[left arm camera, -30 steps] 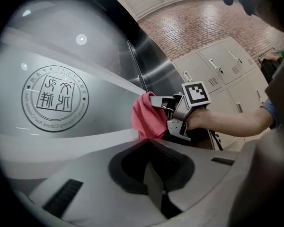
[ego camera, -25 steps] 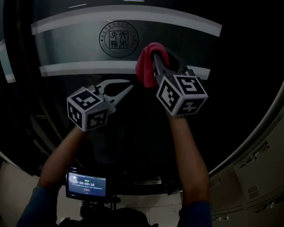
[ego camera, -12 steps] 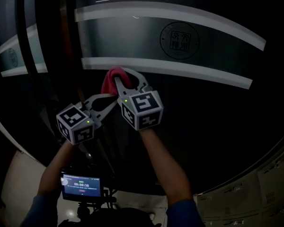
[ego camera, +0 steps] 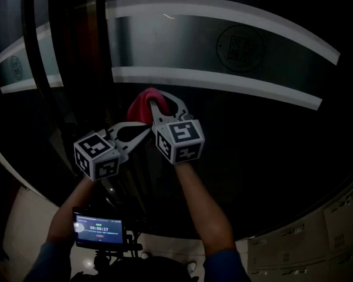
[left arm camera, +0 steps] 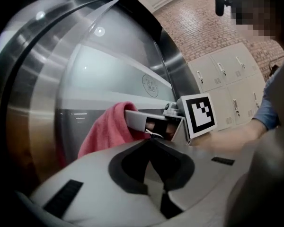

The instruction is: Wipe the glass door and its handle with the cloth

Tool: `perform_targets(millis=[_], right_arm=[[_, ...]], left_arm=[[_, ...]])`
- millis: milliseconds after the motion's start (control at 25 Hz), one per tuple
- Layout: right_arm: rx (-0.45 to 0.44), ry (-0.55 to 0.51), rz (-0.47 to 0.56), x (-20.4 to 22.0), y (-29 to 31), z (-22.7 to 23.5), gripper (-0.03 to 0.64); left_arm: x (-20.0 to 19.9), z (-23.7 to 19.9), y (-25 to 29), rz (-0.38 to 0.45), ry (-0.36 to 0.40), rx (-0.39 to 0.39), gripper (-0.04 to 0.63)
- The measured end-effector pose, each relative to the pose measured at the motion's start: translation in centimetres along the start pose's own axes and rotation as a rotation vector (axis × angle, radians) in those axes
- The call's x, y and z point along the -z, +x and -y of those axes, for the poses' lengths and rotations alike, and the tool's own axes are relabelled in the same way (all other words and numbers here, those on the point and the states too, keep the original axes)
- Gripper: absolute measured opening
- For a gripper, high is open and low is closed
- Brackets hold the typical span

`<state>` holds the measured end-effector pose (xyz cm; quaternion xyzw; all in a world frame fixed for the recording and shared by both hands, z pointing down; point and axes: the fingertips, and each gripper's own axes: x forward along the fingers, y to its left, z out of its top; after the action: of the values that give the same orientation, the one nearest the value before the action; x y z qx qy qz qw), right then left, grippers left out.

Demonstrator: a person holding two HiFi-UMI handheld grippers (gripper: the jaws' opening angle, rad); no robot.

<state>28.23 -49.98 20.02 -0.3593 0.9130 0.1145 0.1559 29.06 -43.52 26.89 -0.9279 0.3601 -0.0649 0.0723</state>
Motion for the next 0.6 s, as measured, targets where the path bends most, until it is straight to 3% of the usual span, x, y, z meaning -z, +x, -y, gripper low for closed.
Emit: perform_targets(millis=[240, 400, 600], right_arm=[[0.112, -0.028, -0.021, -0.6, -6.3, 7.0, 0.028], [0.232, -0.073, -0.039, -2.2, -13.2, 14.2, 0.028], [0.321, -0.126, -0.056, -3.9, -20.5, 21.3, 0.028]], left_arm=[[-0.2, 3.2, 6.1, 0.016, -0.048, 0.015, 0.011], [-0.6, 8.0, 13.0, 0.022, -0.05, 0.106, 0.011], [-1.2, 14.2, 20.0, 0.036, -0.029, 0.159, 0.011]])
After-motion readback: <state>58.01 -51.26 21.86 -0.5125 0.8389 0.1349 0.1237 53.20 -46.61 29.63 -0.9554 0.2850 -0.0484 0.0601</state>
